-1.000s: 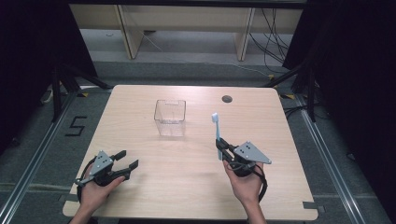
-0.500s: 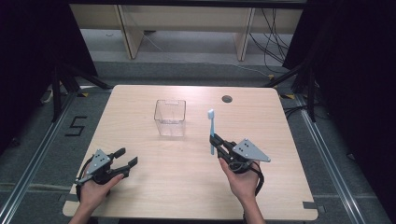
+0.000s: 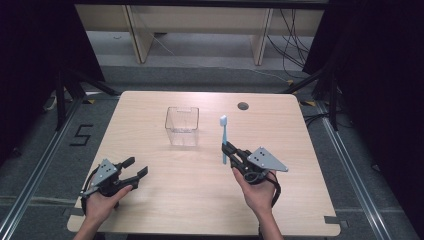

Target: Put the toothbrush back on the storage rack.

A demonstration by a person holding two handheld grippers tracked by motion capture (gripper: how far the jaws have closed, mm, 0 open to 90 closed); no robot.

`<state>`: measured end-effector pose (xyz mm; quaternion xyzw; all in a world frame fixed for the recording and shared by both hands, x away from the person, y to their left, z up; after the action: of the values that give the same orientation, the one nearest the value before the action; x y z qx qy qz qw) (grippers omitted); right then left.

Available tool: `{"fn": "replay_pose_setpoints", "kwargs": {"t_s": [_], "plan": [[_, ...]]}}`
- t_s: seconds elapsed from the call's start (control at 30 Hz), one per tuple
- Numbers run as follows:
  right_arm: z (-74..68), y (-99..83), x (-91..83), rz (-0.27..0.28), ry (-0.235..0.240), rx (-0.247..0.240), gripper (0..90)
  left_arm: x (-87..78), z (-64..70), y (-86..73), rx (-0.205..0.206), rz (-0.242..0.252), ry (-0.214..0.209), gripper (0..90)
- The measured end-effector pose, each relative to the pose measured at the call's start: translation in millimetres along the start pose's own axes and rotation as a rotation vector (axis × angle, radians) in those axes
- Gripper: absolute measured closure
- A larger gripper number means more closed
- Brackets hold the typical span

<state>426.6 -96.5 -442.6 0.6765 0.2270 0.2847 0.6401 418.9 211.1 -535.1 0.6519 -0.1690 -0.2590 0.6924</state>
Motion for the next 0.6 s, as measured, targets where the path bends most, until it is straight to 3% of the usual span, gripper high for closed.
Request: {"fn": "replay_pose_setpoints", "kwargs": {"t_s": [0.1,0.13,0.27,0.33,0.43,0.47,0.5,0.53,0.57,0.6], "plan": [[-4.8,-0.4,0.2,-0.010,0.017,0.040,83.9,2.2,3.4,2.5,0.003,0.013,-0.016,32.4],[-3.6,0.6,1.0,-0.001,0.009,0.019,83.9,2.7,5.0,3.6,0.004,0.015,-0.021,32.4],[-7.4,0.7,2.7,0.002,0.015,0.020,83.9,2.8,9.1,6.0,0.010,0.008,-0.030,32.3],[-14.1,-0.5,4.6,-0.004,0.039,0.042,83.9,4.7,13.1,9.1,0.015,0.012,-0.044,32.3],[-15.1,-1.3,5.4,-0.016,0.030,0.042,83.9,7.0,17.4,12.7,-0.003,0.033,-0.065,32.3],[-14.3,0.5,8.5,0.012,0.036,0.016,83.9,6.0,18.2,13.5,0.001,0.020,-0.065,32.3],[-17.5,-1.2,8.0,-0.011,0.037,0.042,83.9,7.4,19.8,15.1,-0.003,0.034,-0.074,32.3],[-19.4,-0.4,9.6,0.000,0.050,0.047,83.9,8.0,22.0,17.1,-0.007,0.040,-0.084,32.3],[-19.7,-1.6,9.2,-0.025,0.042,0.036,83.9,7.0,22.6,17.7,-0.007,0.026,-0.083,32.4],[-22.2,-0.4,11.5,-0.004,0.051,0.049,83.9,7.9,24.4,19.6,-0.010,0.034,-0.090,32.3]]}}
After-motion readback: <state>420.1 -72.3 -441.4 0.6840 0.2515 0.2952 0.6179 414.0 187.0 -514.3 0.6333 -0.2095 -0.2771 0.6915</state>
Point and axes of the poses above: each handheld gripper's, and its own axes: x roughly forward along the jaws, y roughly out of its top, z roughly to its right, the point moved 9 cm from there along x, roughly forward along the jaws, and after that the axes turned 8 degrees about z, right-handed, at the moved point
